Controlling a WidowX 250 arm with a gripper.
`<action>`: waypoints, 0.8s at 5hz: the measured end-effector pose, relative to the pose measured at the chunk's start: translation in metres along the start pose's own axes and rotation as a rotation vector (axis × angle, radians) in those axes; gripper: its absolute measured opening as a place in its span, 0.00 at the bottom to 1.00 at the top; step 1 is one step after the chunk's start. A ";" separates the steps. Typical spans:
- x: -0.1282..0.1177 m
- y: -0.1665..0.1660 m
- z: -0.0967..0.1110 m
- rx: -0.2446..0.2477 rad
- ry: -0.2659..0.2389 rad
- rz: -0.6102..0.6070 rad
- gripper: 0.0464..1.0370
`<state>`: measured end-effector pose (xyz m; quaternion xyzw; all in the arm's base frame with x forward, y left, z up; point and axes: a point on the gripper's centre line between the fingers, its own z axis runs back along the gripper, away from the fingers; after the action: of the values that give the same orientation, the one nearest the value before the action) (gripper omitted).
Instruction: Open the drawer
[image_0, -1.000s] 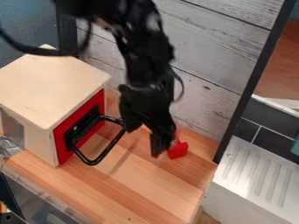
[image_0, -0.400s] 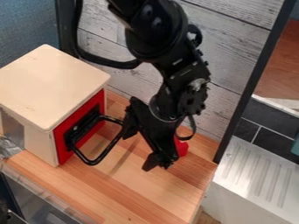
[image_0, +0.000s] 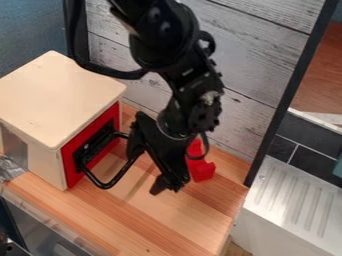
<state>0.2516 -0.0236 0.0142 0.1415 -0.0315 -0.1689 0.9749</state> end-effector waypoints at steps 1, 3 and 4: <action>-0.007 0.014 -0.010 0.004 0.013 0.020 0.96; -0.016 0.019 -0.024 -0.051 0.052 0.026 0.96; -0.020 0.015 -0.033 -0.095 0.077 0.022 0.96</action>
<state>0.2417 0.0055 -0.0138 0.1013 0.0127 -0.1540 0.9828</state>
